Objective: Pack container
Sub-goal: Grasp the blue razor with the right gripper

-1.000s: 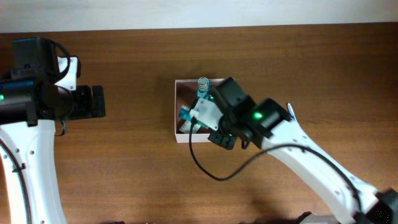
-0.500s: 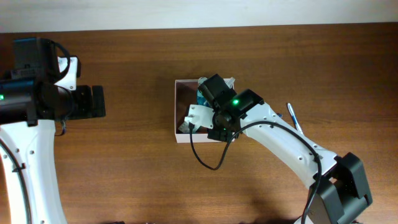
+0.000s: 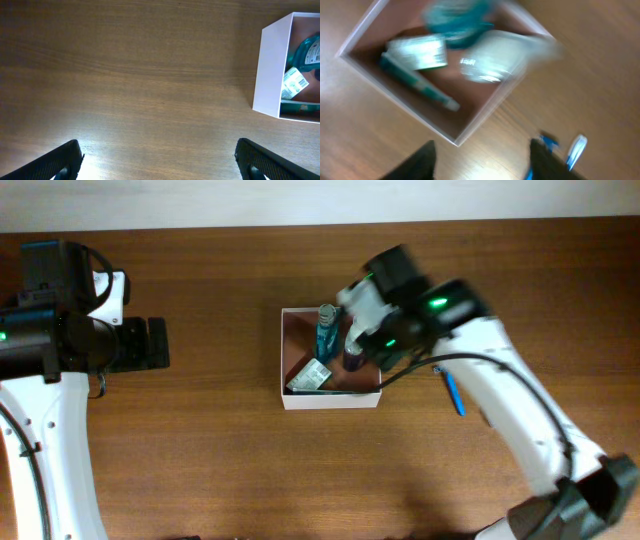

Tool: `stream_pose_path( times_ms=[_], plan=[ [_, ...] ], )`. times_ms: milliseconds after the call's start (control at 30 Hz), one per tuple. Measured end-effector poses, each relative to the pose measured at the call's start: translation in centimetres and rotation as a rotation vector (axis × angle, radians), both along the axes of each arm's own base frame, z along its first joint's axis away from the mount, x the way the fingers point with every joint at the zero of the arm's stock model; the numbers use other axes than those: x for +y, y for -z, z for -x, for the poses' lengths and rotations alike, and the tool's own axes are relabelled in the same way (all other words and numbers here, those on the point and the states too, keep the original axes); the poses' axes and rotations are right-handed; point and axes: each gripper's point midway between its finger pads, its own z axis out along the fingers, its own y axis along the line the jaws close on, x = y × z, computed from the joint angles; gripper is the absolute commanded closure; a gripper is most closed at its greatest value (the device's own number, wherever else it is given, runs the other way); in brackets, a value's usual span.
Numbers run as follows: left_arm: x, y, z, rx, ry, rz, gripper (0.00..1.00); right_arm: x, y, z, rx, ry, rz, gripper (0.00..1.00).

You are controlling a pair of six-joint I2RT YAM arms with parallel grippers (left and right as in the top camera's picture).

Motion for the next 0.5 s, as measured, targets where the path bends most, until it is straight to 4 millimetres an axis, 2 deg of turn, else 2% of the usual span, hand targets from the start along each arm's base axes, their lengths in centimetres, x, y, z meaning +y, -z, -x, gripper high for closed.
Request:
stream_pose_path(
  times_ms=[100,200,233,333,500],
  plan=[
    [0.0,0.0,0.0,0.0,0.0,0.0,0.0,-4.9,-1.1,-0.8,0.01,0.236,-0.041,0.43],
    [0.0,0.0,0.0,0.0,0.0,0.0,0.0,-9.1,-0.7,-1.4,0.038,0.415,-0.063,0.37],
    [0.0,0.0,0.0,0.0,0.0,0.0,0.0,-10.7,0.0,-1.4,0.06,0.479,-0.067,0.36],
    [0.0,0.0,0.0,0.0,0.0,0.0,0.0,-13.4,2.6,-1.2,0.117,0.581,-0.064,0.34],
    [0.0,0.0,0.0,0.0,0.0,0.0,0.0,-15.9,9.4,-0.2,0.236,0.677,-0.044,0.34]
  ],
)
